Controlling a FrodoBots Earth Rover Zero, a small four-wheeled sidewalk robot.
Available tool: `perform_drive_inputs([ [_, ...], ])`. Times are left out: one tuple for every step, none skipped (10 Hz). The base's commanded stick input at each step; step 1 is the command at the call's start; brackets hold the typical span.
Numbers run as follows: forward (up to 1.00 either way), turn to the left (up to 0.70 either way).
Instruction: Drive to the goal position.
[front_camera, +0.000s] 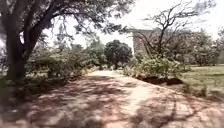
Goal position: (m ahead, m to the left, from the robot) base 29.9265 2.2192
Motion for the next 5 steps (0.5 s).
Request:
perform_drive_inputs([
  [0.70, 0.00],
  [0.70, 0.00],
  [0.70, 0.00],
  [0.70, 0.00],
  [0.70, 0.00],
])
